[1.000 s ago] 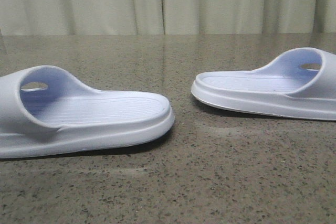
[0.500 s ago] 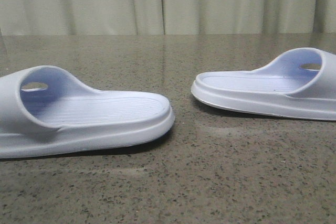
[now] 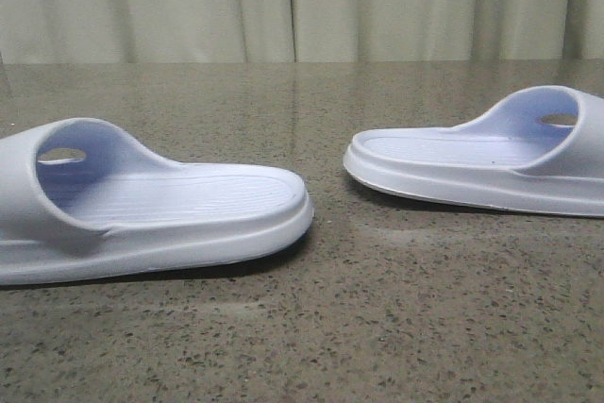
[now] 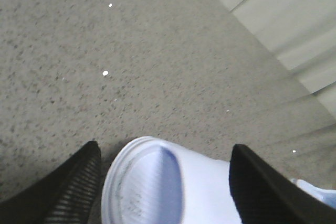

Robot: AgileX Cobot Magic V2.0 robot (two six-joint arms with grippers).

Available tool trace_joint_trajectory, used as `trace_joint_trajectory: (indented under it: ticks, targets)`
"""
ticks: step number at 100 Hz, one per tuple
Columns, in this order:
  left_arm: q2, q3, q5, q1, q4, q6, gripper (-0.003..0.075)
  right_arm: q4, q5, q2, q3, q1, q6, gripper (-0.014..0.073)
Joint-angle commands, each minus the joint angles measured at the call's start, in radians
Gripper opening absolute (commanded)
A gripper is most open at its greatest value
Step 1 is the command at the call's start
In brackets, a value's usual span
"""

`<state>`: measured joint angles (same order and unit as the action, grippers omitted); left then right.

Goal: Insert blue slippers together front up

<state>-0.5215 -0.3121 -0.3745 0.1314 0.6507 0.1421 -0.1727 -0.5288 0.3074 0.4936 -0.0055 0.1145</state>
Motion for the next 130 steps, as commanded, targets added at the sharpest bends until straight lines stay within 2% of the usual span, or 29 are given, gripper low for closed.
trace_joint_trajectory:
  ticks: [1, 60, 130]
  targets:
    - [-0.048, -0.009, 0.065, -0.002, 0.037, 0.022, 0.0459, -0.006, 0.087, 0.02, 0.035, -0.007, -0.004, 0.0418]
    - [-0.297, -0.007, 0.028, -0.002, 0.158, 0.018, 0.0457, -0.006, 0.103, 0.02, 0.035, -0.007, -0.004, 0.0418]
    - [-0.317, -0.007, -0.099, 0.076, 0.2, 0.012, 0.0455, -0.006, 0.103, 0.02, 0.035, -0.007, -0.004, 0.0418]
